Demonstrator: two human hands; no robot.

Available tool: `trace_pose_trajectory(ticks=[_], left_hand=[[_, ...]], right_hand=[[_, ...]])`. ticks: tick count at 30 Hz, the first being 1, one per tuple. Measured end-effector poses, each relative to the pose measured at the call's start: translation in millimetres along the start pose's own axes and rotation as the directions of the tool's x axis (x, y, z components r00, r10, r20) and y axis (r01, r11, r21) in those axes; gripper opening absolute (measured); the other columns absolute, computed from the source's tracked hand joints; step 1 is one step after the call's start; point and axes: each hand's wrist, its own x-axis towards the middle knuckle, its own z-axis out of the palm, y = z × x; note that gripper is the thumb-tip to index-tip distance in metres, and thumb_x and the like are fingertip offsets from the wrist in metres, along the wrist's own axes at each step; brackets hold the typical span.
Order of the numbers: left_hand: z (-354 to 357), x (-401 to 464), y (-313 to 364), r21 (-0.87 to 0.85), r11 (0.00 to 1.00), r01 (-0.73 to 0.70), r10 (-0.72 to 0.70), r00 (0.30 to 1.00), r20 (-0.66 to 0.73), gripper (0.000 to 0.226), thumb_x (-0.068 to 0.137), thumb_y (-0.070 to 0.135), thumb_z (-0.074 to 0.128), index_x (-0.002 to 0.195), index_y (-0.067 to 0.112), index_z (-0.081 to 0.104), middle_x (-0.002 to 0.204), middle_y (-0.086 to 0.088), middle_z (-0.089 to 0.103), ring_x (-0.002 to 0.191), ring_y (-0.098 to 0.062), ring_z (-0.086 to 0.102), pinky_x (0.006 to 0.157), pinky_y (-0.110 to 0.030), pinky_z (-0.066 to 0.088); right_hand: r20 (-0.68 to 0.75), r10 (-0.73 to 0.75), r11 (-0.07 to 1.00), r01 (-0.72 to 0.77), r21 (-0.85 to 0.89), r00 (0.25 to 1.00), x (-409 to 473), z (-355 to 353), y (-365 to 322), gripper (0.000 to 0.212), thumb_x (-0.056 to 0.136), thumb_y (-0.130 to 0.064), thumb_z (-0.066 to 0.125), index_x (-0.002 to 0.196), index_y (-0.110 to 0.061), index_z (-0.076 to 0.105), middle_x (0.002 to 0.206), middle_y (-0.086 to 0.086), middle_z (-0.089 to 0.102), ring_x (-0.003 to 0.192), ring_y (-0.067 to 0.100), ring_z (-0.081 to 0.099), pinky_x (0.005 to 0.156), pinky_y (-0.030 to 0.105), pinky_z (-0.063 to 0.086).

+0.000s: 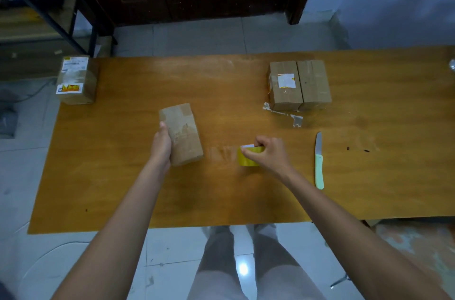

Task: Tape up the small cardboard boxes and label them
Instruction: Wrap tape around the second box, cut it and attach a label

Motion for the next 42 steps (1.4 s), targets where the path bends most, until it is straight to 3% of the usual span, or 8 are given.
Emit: trace_pose_trajectory(ticks=[8, 17, 22, 25, 28, 34, 39, 42], left_hand=[[92.0, 36.1, 45.6, 0.274, 0.95, -0.151, 0.115, 0.983, 0.143, 0.06, 0.104, 0.048, 0.028, 0.138, 0.002, 0.047, 0.14, -0.017, 0.052, 0.125, -0.033, 0.052, 0.103, -0.042, 0.045], [128.5, 14.8, 8.4, 0.689, 0.599, -0.408, 0.266, 0.913, 0.31, 0.063, 0.107, 0.035, 0.026, 0.107, -0.016, 0.063, 0.116, -0.035, 0.059, 0.118, -0.042, 0.048, 0.094, -0.041, 0.034], [87.7, -17.9, 24.4, 0.399, 0.63, -0.666, 0.568, 0.746, 0.348, 0.028, 0.084, -0.005, 0.043, 0.105, -0.005, 0.062, 0.107, -0.018, 0.061, 0.104, -0.029, 0.057, 0.087, -0.03, 0.039], [50.9, -51.4, 21.4, 0.251, 0.55, -0.797, 0.499, 0.554, 0.666, 0.059, 0.053, -0.002, 0.038, 0.105, -0.004, 0.066, 0.107, -0.011, 0.065, 0.101, -0.018, 0.06, 0.083, -0.022, 0.044], [41.7, -63.4, 8.8, 0.257, 0.397, -0.881, 0.357, 0.406, 0.841, 0.065, 0.053, -0.008, 0.045, 0.114, -0.002, 0.066, 0.116, -0.01, 0.066, 0.111, -0.016, 0.058, 0.094, -0.024, 0.046], [37.0, -31.7, 0.7, 0.32, 0.286, -0.903, 0.311, 0.403, 0.86, 0.063, 0.059, -0.016, 0.055, 0.116, 0.008, 0.065, 0.116, -0.003, 0.066, 0.109, -0.011, 0.058, 0.088, -0.003, 0.036], [32.2, -17.9, -15.0, 0.335, 0.265, -0.904, 0.26, 0.401, 0.878, 0.047, 0.064, -0.007, 0.065, 0.107, 0.011, 0.069, 0.107, 0.0, 0.071, 0.101, -0.014, 0.065, 0.081, -0.037, 0.052], [33.1, -22.7, -17.3, 0.349, 0.177, -0.92, 0.306, 0.389, 0.869, 0.028, 0.069, 0.006, 0.067, 0.091, 0.023, 0.067, 0.095, 0.012, 0.065, 0.093, -0.009, 0.058, 0.076, -0.038, 0.043]], right_hand=[[-0.025, -0.202, 0.978, 0.203, 0.045, 0.979, -31.6, -1.9, -32.1, 0.042, 0.067, -0.029, 0.081, 0.056, -0.019, 0.042, 0.053, -0.002, 0.04, 0.052, 0.008, 0.033, 0.057, 0.02, 0.026], [0.048, -0.226, 0.974, 0.224, 0.039, 0.973, -29.6, -16.4, -38.1, 0.035, 0.07, -0.028, 0.082, 0.059, -0.013, 0.052, 0.056, 0.001, 0.049, 0.055, 0.015, 0.042, 0.063, 0.027, 0.033], [0.031, -0.265, 0.963, 0.264, 0.049, 0.964, -29.0, -13.0, -45.1, 0.038, 0.067, -0.024, 0.083, 0.056, -0.008, 0.05, 0.053, 0.003, 0.046, 0.053, 0.016, 0.04, 0.062, 0.034, 0.036], [0.043, -0.315, 0.948, 0.313, 0.049, 0.948, -28.1, -9.6, -50.3, 0.036, 0.066, -0.027, 0.082, 0.057, -0.017, 0.048, 0.056, -0.008, 0.041, 0.055, 0.009, 0.035, 0.062, 0.03, 0.033], [0.061, -0.373, 0.928, 0.372, 0.02, 0.926, -27.0, -5.5, -53.7, 0.032, 0.068, -0.032, 0.079, 0.06, -0.021, 0.05, 0.059, -0.014, 0.039, 0.06, 0.0, 0.032, 0.065, 0.025, 0.029], [0.078, -0.454, 0.89, 0.456, -0.014, 0.888, -25.7, -1.6, -58.8, 0.026, 0.073, -0.036, 0.075, 0.063, -0.02, 0.056, 0.061, -0.012, 0.048, 0.063, 0.001, 0.039, 0.069, 0.029, 0.038], [0.12, -0.483, 0.87, 0.491, -0.042, 0.867, -25.9, -3.0, -71.2, 0.024, 0.073, -0.032, 0.077, 0.065, -0.015, 0.063, 0.062, -0.005, 0.058, 0.064, 0.005, 0.045, 0.071, 0.036, 0.043], [0.118, -0.49, 0.866, 0.498, -0.046, 0.863, -29.9, -8.2, -79.6, 0.024, 0.074, -0.032, 0.077, 0.066, -0.013, 0.064, 0.064, -0.004, 0.059, 0.065, 0.007, 0.047, 0.071, 0.037, 0.042]])
